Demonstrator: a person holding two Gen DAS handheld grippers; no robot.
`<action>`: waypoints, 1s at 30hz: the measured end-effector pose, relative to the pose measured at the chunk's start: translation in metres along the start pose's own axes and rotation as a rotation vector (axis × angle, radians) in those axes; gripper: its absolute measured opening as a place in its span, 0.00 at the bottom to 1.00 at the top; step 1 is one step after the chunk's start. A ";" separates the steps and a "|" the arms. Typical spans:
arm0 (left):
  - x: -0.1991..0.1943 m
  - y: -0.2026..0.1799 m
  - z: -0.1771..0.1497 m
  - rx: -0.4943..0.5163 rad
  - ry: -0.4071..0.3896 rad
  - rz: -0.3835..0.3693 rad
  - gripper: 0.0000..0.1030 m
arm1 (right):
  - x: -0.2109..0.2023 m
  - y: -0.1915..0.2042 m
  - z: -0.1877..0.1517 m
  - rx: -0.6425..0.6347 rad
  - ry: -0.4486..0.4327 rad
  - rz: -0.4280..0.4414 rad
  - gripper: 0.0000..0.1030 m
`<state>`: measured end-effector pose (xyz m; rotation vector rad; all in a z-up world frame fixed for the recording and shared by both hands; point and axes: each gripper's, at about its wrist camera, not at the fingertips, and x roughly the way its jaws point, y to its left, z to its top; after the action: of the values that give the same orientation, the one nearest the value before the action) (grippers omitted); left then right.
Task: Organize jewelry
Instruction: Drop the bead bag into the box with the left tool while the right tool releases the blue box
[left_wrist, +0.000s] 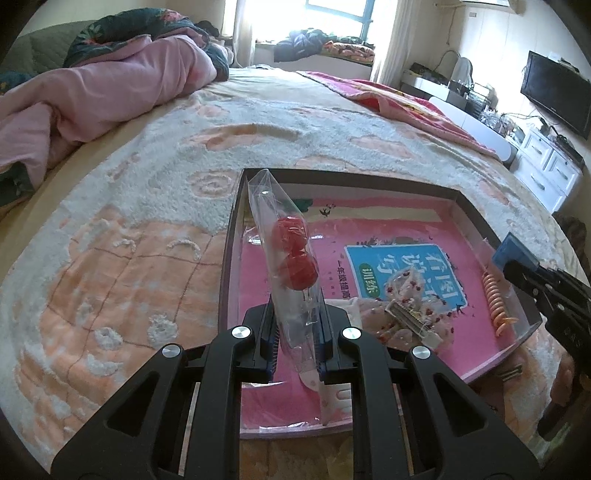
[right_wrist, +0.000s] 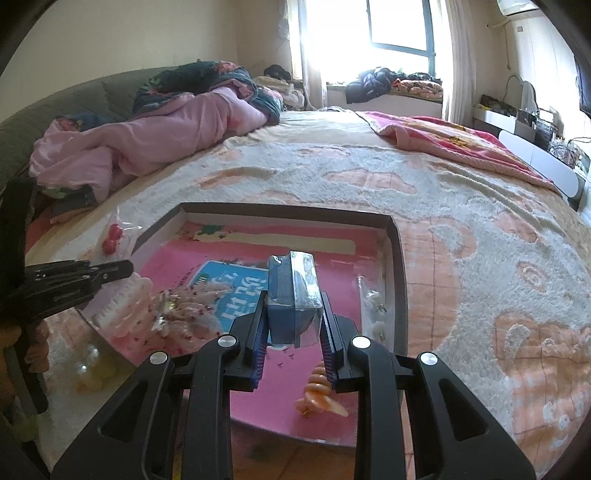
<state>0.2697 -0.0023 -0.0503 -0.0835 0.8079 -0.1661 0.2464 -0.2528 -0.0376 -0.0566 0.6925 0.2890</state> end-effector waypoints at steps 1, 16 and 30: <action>0.001 0.000 0.000 0.001 0.003 -0.002 0.09 | 0.002 -0.001 0.000 0.002 0.004 -0.004 0.23; 0.012 0.001 -0.004 0.007 0.023 -0.004 0.09 | 0.018 -0.008 -0.010 0.035 0.075 -0.006 0.24; 0.008 -0.004 -0.005 0.021 0.009 -0.005 0.11 | 0.005 -0.010 -0.013 0.060 0.040 0.006 0.41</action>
<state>0.2704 -0.0073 -0.0590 -0.0652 0.8148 -0.1794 0.2444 -0.2632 -0.0512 -0.0033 0.7402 0.2738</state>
